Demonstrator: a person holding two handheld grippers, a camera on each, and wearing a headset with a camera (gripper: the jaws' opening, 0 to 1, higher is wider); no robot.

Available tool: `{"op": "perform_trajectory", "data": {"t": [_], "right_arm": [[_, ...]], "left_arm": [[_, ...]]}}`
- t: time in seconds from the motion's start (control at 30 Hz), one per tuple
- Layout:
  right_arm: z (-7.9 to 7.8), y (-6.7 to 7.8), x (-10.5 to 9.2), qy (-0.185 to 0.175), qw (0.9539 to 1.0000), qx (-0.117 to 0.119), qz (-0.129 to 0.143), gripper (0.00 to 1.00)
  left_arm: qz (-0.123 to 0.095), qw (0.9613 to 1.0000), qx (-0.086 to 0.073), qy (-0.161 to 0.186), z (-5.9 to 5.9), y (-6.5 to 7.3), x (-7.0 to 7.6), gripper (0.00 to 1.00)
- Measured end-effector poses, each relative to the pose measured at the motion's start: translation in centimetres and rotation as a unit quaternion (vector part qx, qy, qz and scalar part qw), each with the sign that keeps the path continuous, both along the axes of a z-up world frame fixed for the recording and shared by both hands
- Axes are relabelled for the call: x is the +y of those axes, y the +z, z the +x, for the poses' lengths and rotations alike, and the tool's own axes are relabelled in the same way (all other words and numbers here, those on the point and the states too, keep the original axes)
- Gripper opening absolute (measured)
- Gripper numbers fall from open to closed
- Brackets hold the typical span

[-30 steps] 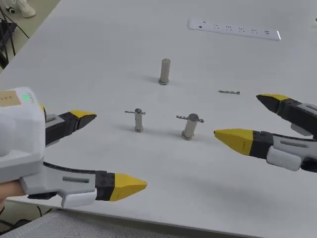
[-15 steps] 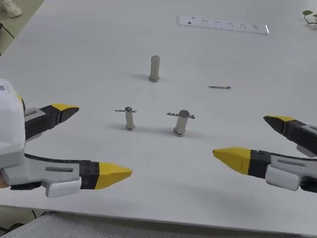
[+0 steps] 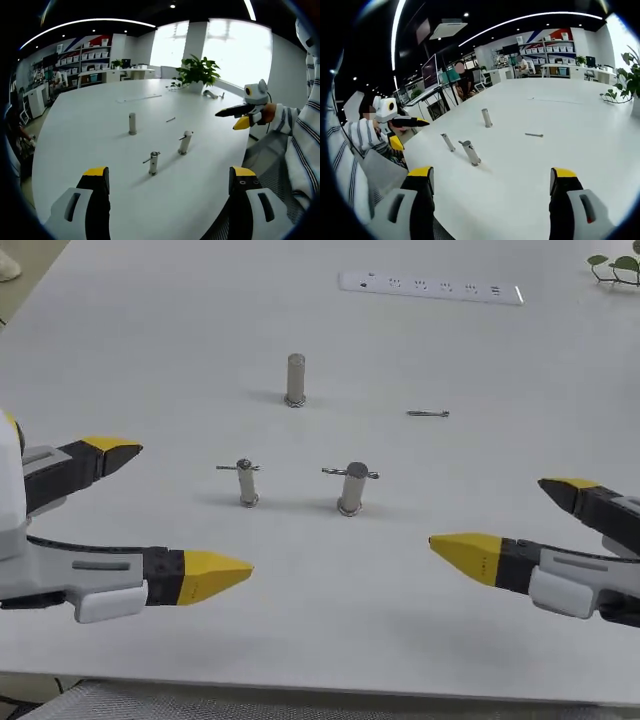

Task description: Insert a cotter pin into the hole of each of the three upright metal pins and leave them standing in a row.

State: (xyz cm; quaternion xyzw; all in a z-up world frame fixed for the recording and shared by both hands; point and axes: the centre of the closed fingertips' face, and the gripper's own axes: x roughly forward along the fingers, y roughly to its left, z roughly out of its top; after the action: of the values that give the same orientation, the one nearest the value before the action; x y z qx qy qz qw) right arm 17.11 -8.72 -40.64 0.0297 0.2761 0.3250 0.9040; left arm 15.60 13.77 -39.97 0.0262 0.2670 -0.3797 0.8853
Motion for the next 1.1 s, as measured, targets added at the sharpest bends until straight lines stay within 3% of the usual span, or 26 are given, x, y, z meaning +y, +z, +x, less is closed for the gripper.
{"op": "perform_trajectory", "data": {"t": [0.13,0.2,0.27,0.33,0.4,0.57,0.7,0.83,0.97,1.1], "right_arm": [[-0.1,-0.3,-0.2,-0.001,0.9999,0.005,-0.011,0.95],[-0.2,-0.6,-0.2,0.0,0.9999,0.006,-0.016,0.95],[-0.2,-0.6,-0.1,-0.002,0.9999,0.006,-0.012,0.94],[-0.2,-0.6,0.1,-0.004,0.9999,0.007,-0.008,0.94],[-0.1,-0.5,0.2,-0.005,0.9999,0.006,-0.007,0.94],[-0.2,-0.3,0.4,-0.004,1.0,0.005,-0.002,0.92],[-0.2,0.0,0.3,-0.01,0.9999,0.004,0.005,0.92],[-0.2,0.2,0.1,-0.017,0.9998,0.0,0.005,0.91],[-0.3,0.3,-0.1,-0.02,0.9998,-0.002,0.004,0.91],[-0.3,0.4,-0.3,-0.026,0.9997,-0.001,0.006,0.9]], "left_arm": [[0.009,0.9998,-0.011,-0.012,1.6,0.8,-0.1,0.99],[0.001,0.9997,-0.018,-0.014,2.8,1.4,-0.4,0.99],[-0.005,0.9998,-0.011,-0.017,3.9,1.8,-0.9,0.99],[0.003,0.9996,-0.01,-0.027,4.6,1.8,-1.4,0.99],[0.014,0.9987,-0.025,-0.041,5.7,2.2,-2.0,0.97],[0.003,0.9979,-0.041,-0.051,8.3,3.2,-3.7,0.93],[0.007,0.9971,-0.054,-0.053,10.4,3.7,-4.9,0.89],[0.014,0.9962,-0.064,-0.057,11.5,3.7,-5.6,0.8],[0.005,0.9965,-0.06,-0.058,12.7,3.3,-6.3,0.78],[0.027,0.9974,-0.041,-0.054,13.9,1.5,-5.7,0.74]]}}
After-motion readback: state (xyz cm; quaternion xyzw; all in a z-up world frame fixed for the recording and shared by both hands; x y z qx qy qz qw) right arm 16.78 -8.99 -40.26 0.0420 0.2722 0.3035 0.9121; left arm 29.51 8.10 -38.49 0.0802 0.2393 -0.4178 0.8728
